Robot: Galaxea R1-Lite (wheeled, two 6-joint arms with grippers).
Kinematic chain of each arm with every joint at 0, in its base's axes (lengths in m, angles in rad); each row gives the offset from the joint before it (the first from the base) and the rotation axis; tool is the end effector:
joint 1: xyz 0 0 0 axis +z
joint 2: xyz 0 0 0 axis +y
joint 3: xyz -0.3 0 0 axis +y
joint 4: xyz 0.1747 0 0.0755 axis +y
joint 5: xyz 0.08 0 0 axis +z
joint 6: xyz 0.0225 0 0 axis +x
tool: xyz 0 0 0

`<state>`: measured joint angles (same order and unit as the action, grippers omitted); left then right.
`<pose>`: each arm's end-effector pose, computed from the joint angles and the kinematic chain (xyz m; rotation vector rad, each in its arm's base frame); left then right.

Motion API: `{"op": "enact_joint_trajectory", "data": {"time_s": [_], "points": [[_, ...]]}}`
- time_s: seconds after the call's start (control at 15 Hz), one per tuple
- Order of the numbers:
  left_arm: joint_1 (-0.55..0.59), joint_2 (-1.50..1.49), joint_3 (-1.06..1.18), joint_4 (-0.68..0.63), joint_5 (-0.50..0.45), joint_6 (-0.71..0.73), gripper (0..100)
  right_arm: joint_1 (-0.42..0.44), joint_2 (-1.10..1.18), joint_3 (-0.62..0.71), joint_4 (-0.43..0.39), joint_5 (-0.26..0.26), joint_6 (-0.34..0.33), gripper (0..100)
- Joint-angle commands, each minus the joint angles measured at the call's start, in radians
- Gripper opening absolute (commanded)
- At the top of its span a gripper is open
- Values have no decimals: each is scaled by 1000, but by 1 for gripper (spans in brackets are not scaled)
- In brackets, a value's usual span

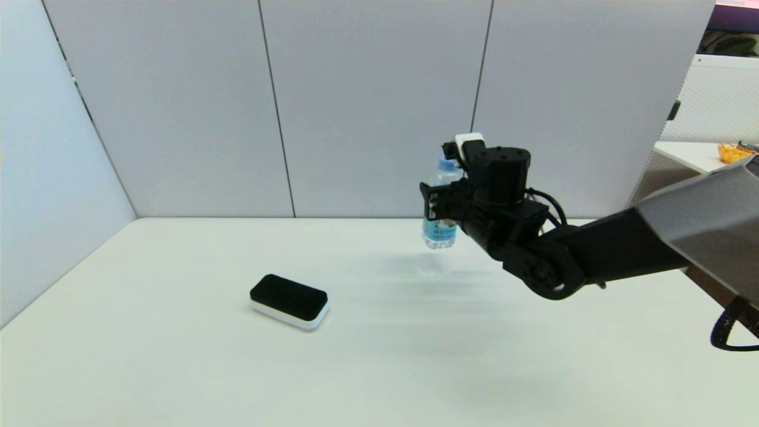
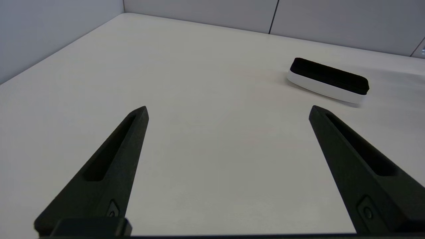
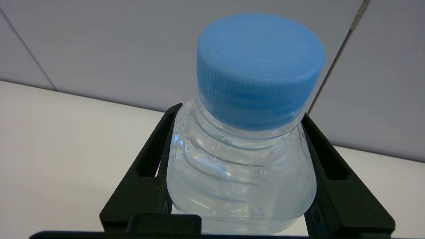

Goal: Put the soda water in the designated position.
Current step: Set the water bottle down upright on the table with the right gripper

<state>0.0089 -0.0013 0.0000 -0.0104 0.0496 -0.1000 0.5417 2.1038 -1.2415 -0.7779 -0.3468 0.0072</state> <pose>-0.0229 0.0009 0.0765 -0.1002 -0.0146 0.0579 0.3674 0.2122 0.1663 -0.0292 0.0770 0.1945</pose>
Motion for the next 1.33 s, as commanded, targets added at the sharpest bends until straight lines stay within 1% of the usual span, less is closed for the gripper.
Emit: {"op": "enact_joint_trajectory", "data": {"time_s": [0.07,0.2,0.27,0.53,0.93,1.33], "points": [[0,0,0,0,1,-1,100,29,-67,27,-4,37,2,0],[0,0,0,0,1,-1,100,61,-102,54,-4,84,2,0],[0,0,0,0,1,-1,100,81,-117,63,-4,89,4,0],[0,0,0,0,1,-1,100,161,-171,116,-4,89,2,0],[0,0,0,0,1,-1,100,242,-269,125,28,89,0,0],[0,0,0,0,1,-1,100,382,-301,126,62,88,2,0]]}}
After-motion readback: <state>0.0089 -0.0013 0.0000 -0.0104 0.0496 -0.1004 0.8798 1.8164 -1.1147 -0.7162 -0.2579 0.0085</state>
